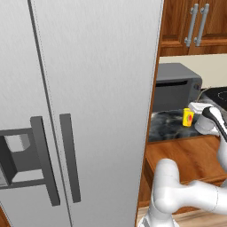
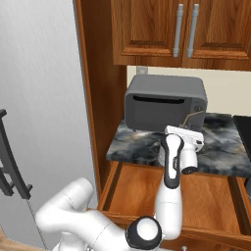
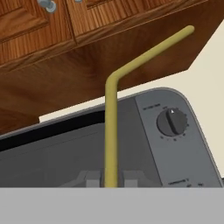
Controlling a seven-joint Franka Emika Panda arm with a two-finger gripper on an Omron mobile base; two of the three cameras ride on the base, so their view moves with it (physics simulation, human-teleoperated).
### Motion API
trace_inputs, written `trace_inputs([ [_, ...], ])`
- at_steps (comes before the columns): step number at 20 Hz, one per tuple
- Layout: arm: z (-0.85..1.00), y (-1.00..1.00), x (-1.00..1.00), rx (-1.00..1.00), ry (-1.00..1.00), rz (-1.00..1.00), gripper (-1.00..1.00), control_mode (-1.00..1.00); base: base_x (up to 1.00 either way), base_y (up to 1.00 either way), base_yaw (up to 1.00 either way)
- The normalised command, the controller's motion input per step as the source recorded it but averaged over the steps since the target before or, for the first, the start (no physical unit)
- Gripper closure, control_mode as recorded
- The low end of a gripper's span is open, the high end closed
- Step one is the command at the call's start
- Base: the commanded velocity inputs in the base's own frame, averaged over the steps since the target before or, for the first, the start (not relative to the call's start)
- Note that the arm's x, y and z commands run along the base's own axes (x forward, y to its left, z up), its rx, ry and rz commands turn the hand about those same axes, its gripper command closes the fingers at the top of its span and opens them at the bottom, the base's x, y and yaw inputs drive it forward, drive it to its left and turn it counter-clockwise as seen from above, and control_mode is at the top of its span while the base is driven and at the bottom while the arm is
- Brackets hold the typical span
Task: Pick up the straw from the right drawer and put it inside the smoothie cup.
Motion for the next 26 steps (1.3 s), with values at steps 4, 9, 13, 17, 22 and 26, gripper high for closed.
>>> trace_inputs([
  [4, -0.02, -0.02, -0.19, 0.00, -0.03, 0.00, -1.00, -1.00, 0.00, 0.00, 0.00],
  [9, 0.00, -0.02, -0.10, 0.00, -0.01, 0.00, -1.00, -1.00, 0.00, 0.00, 0.00],
  [13, 0.00, -0.01, 0.00, 0.00, 0.00, 0.00, -1.00, -1.00, 0.00, 0.00, 0.00],
  [17, 0.00, 0.00, 0.00, 0.00, 0.00, 0.00, -1.00, -1.00, 0.00, 0.00, 0.00],
  [22, -0.07, 0.00, 0.00, 0.00, 0.00, 0.00, -1.00, -1.00, 0.00, 0.00, 0.00],
  [26, -0.02, 0.00, -0.04, 0.00, 0.00, 0.00, -1.00, -1.00, 0.00, 0.00, 0.00],
])
